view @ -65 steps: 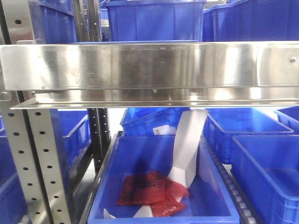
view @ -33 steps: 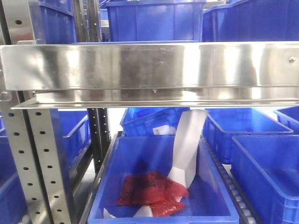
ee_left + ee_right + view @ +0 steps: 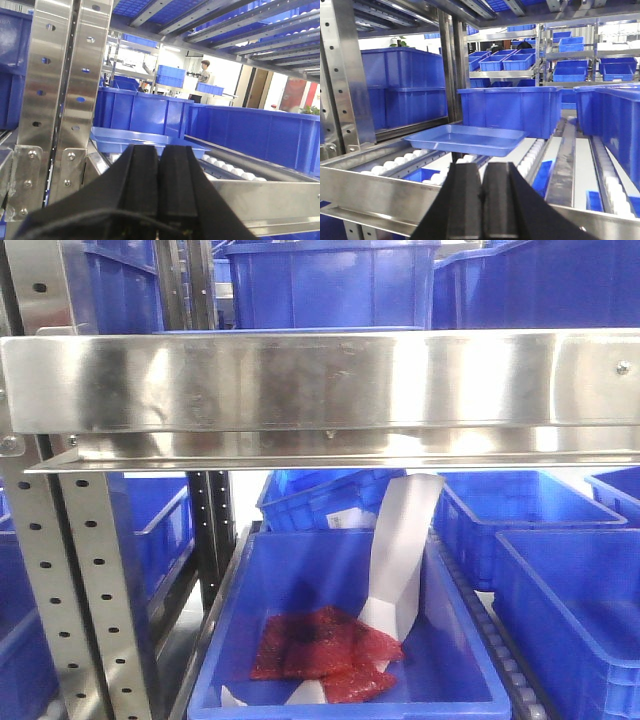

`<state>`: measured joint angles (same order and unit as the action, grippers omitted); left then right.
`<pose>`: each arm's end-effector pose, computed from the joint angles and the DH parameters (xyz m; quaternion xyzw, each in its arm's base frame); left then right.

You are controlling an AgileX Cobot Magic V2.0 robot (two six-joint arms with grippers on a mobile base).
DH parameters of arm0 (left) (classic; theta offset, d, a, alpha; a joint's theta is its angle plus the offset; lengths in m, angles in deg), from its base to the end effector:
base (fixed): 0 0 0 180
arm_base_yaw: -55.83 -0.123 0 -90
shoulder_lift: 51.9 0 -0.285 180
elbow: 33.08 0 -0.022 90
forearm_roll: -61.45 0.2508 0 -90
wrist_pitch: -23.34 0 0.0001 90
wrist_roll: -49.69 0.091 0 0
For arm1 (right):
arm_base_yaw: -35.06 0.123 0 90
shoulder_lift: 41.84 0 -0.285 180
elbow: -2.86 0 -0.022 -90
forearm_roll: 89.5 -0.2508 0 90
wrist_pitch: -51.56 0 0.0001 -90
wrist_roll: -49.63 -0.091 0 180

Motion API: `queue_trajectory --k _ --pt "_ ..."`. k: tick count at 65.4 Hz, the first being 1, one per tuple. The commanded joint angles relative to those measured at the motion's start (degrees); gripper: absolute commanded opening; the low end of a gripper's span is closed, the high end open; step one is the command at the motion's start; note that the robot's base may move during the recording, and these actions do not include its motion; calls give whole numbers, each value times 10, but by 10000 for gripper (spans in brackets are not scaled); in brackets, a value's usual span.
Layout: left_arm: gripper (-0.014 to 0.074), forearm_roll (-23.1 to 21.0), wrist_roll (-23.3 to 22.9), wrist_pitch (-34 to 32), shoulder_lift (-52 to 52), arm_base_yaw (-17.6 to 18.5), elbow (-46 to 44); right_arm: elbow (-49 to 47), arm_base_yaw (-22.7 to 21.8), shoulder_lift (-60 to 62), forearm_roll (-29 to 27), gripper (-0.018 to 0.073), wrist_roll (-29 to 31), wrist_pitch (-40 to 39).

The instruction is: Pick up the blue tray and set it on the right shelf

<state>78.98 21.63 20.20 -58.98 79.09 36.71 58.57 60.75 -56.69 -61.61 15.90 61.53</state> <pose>0.0397 -0.0187 0.2617 0.0730 0.5965 -0.2372 0.7633 0.0418 0.0119 0.3169 -0.0773 0.6343 0.1863 0.7463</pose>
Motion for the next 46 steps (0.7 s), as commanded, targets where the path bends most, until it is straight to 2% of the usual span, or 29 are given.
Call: queue_trajectory --k 1,25,29,32,37,41,46 --pt "-48 2 3 -46 1 3 -18 -15 1 -6 9 37 4 -39" --pt "-48 2 3 -46 1 3 -18 -4 1 -6 7 37 4 -41" --pt "-48 2 3 -46 1 3 -18 8 1 -6 -24 37 4 -41" --pt "-48 2 3 -46 1 3 -18 19 -2 -6 -66 37 4 -39" --pt "-48 2 3 -46 1 3 -18 38 -32 -6 -103 37 4 -7" --pt "-48 2 3 -46 1 3 -18 65 -81 -3 -130 37 14 -10" --pt "-48 2 3 -46 1 3 -18 106 -149 -2 -207 37 99 -56"
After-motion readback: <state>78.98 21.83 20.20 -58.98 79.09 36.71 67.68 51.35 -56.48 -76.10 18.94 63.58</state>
